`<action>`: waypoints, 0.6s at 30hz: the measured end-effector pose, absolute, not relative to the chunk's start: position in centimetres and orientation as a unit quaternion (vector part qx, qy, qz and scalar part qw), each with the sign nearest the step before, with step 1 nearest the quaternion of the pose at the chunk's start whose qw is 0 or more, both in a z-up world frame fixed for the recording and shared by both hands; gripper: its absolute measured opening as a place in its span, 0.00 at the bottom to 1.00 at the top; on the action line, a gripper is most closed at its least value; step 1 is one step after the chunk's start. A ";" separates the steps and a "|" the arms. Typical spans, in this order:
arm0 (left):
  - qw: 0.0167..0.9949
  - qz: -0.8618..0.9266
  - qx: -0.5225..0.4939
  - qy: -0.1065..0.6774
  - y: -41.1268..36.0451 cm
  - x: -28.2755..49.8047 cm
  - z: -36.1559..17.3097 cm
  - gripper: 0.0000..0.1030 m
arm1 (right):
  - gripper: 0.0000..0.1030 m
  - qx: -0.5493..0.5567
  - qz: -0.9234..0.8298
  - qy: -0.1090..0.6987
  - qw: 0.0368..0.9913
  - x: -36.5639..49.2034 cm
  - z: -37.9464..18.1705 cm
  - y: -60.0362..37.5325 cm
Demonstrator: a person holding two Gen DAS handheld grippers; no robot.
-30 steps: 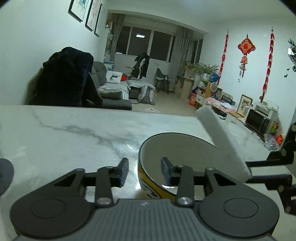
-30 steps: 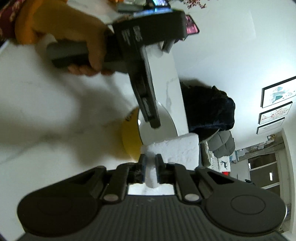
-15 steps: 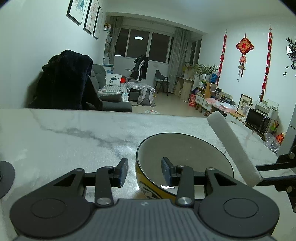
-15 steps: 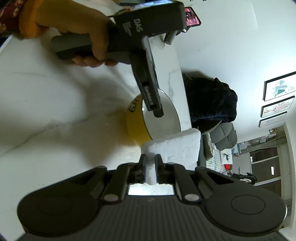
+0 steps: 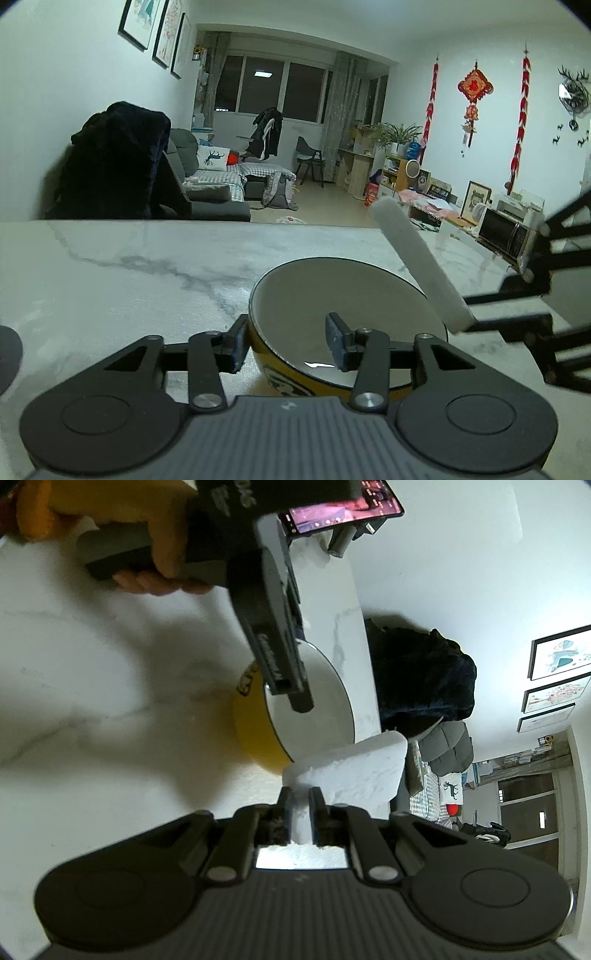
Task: Clean bowl
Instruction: 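Hold the bowl tilted with the left tool while the right tool scrubs inside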
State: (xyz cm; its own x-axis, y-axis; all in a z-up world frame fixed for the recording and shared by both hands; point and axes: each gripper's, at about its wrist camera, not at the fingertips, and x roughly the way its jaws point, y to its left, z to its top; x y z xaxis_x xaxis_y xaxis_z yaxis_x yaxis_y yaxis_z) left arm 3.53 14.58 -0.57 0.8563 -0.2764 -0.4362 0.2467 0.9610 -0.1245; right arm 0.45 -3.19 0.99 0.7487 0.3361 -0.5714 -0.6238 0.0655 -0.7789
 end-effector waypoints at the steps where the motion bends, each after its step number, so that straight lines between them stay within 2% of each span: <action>1: 0.963 -0.136 -0.030 0.230 14.6 3.5 -0.6 0.45 | 0.09 -0.597 0.333 0.121 0.719 0.4 1.0 -3.3; 18: 0.959 -0.144 -0.050 0.240 15.3 4.1 -0.7 0.47 | 0.09 -0.622 0.329 0.108 0.702 3.3 1.2 -1.9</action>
State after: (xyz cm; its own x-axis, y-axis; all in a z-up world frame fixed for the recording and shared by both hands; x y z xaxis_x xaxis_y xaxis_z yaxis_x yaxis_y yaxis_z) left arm 4.12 15.34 -0.68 0.8437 -0.2994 -0.4456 0.2510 0.9537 -0.1656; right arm 3.34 -1.90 1.16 0.7603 0.3273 -0.5611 -0.5965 0.0099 -0.8025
